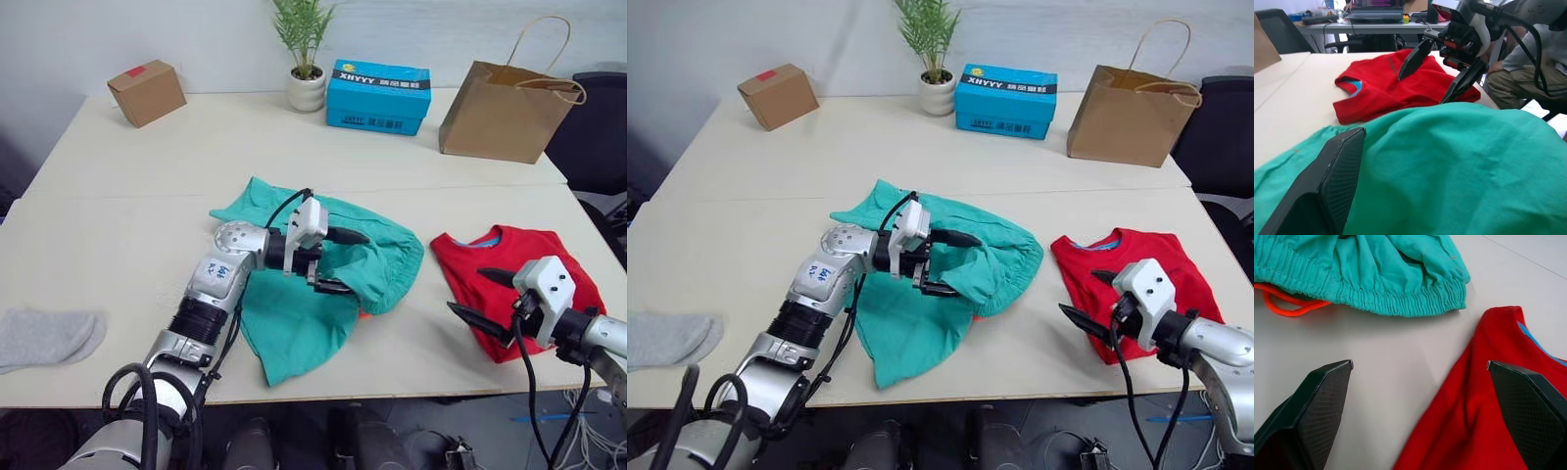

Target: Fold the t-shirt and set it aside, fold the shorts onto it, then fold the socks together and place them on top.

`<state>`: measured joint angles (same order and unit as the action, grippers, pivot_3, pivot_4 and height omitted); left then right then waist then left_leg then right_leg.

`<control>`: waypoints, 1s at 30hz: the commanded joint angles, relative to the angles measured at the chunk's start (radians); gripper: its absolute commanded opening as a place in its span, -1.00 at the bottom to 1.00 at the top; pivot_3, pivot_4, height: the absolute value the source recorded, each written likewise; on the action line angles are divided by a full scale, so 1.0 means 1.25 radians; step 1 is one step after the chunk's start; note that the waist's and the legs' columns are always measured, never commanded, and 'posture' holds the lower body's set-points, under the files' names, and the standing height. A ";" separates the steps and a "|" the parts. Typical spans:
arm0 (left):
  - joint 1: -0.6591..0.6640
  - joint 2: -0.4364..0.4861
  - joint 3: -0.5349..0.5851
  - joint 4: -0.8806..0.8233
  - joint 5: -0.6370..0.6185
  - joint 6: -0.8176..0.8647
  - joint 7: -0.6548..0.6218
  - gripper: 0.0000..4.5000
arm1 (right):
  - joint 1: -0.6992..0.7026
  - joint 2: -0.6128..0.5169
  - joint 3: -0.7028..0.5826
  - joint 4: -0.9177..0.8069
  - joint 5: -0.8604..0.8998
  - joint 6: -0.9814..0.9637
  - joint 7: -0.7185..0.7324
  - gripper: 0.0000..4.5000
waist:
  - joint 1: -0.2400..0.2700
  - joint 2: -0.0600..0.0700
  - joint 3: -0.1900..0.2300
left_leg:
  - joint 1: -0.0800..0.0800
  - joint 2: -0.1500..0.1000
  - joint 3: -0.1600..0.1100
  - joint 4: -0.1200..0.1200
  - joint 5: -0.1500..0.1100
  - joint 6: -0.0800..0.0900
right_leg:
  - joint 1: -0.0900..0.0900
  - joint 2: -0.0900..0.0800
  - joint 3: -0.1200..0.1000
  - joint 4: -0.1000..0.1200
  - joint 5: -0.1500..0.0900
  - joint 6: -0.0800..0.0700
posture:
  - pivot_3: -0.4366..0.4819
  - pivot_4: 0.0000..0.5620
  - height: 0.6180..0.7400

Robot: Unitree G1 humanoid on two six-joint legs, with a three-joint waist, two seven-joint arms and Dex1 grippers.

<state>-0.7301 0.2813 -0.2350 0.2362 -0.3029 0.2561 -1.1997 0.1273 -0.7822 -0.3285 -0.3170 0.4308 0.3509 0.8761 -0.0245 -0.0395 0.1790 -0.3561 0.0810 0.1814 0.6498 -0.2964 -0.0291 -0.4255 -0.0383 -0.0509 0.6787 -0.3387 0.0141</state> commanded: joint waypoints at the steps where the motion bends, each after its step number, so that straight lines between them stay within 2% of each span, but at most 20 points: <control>1: -0.001 -0.017 -0.034 -0.022 0.052 -0.039 0.042 1.00 | 0.010 0.048 0.034 -0.105 0.037 -0.011 -0.014 1.00 | -0.001 0.000 0.000 | 0.000 0.000 0.000 0.000 0.000 0.000 | 0.000 0.000 0.000 0.000 0.000 0.000 | -0.05 -0.47 1.00; 5: -0.001 -0.045 -0.026 0.006 0.092 -0.057 0.131 1.00 | 0.013 0.100 0.112 -0.195 -0.003 0.015 -0.088 1.00 | -0.004 0.000 0.000 | 0.000 0.000 -0.001 0.000 0.000 0.000 | 0.000 0.000 0.000 0.000 0.000 0.000 | -0.05 -0.47 1.00; 11: 0.018 -0.059 -0.020 -0.038 0.067 -0.010 0.144 1.00 | -0.003 0.159 0.212 -0.248 -0.076 0.050 -0.199 1.00 | -0.003 0.000 0.000 | 0.000 0.000 -0.002 0.000 0.000 0.000 | 0.000 0.000 0.000 0.000 0.000 0.000 | -0.05 -0.47 1.00; 15: 0.021 -0.058 -0.024 -0.043 0.074 -0.008 0.147 1.00 | -0.020 0.192 0.225 -0.257 -0.069 0.070 -0.237 1.00 | -0.002 0.000 0.000 | 0.000 0.000 -0.002 0.000 0.000 0.000 | 0.000 0.000 -0.001 0.000 0.000 0.000 | -0.05 -0.47 1.00; 18: 0.018 -0.059 -0.026 -0.037 0.081 -0.015 0.152 1.00 | -0.027 0.203 0.228 -0.285 -0.014 0.117 -0.229 1.00 | -0.002 0.000 0.000 | 0.000 0.000 -0.002 0.000 0.000 0.000 | 0.000 0.000 -0.001 0.000 0.000 0.000 | -0.05 -0.47 1.00; 27: 0.011 -0.072 -0.022 -0.027 0.088 -0.030 0.178 1.00 | -0.032 0.197 0.224 -0.338 0.044 0.179 -0.234 1.00 | -0.003 0.000 0.000 | 0.000 0.000 -0.002 0.000 0.000 0.000 | 0.000 0.000 -0.001 0.000 0.000 0.000 | -0.05 -0.47 1.00; 30: 0.016 -0.066 -0.024 -0.033 0.087 -0.032 0.173 1.00 | -0.032 0.202 0.224 -0.345 0.046 0.187 -0.248 0.75 | -0.003 0.000 0.000 | 0.000 0.000 -0.002 0.000 0.000 0.000 | 0.000 0.000 -0.001 0.000 0.000 0.000 | -0.05 -0.47 1.00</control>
<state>-0.6983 0.1995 -0.2704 0.2280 -0.1915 0.2306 -0.9825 0.0927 -0.5316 -0.0426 -0.7047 0.4661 0.5874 0.5760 -0.0282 -0.0394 0.1790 -0.3564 0.0810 0.1788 0.6492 -0.2963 -0.0295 -0.4258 -0.0380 -0.0519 0.6785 -0.3387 0.0140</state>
